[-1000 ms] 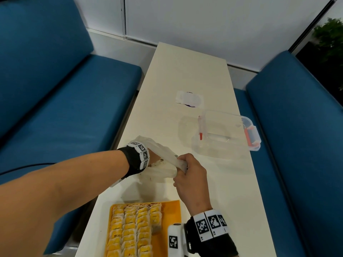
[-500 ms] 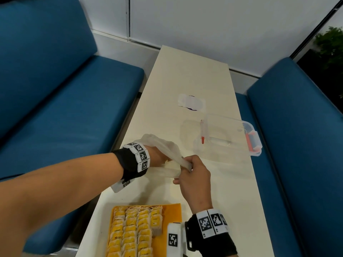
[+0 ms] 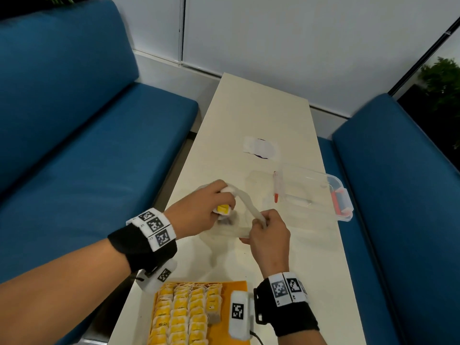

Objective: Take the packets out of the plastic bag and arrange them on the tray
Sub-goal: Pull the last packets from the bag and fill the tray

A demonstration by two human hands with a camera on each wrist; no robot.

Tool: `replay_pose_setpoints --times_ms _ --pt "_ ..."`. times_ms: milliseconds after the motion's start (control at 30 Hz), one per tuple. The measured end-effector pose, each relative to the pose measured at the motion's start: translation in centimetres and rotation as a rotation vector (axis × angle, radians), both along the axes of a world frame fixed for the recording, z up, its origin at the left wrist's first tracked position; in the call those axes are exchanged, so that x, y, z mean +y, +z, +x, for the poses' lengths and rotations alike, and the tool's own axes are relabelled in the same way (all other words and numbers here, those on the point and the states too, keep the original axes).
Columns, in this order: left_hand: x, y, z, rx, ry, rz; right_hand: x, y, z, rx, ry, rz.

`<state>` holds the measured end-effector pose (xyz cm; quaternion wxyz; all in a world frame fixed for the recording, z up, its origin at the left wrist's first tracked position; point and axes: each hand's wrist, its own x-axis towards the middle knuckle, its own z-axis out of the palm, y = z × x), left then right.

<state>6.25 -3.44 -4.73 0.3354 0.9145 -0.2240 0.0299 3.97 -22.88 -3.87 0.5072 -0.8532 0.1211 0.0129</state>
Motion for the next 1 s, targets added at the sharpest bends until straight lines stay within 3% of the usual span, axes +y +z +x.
replay_pose_setpoints --times_ms 133,333,433,500,567,733,1000 --pt "0.8 0.0 -1.2 0.0 0.183 -0.387 0.1 -0.6 -0.3 0.013 -0.002 0.0" --pt "1.2 -0.1 -3.7 0.374 0.361 -0.994 -0.1 -0.6 -1.6 0.032 0.057 -0.073" --pt "1.1 -0.2 -5.9 0.496 0.343 -1.197 -0.7 0.5 -3.0 -0.071 0.115 -0.252" --pt "1.0 -0.3 -7.1 0.55 0.34 -1.308 -0.6 2.2 -4.7 -0.195 0.161 -0.244" --pt "0.9 -0.7 -8.1 0.603 0.332 -1.403 -0.1 3.2 -6.3 -0.231 0.271 -0.133" --pt "-0.4 -1.8 -10.4 0.744 0.319 -1.544 2.0 2.0 -9.2 -0.109 0.568 0.003" --pt "-0.2 -3.3 -12.4 0.924 0.257 -1.646 3.4 -2.1 -10.5 -0.18 0.531 -0.061"
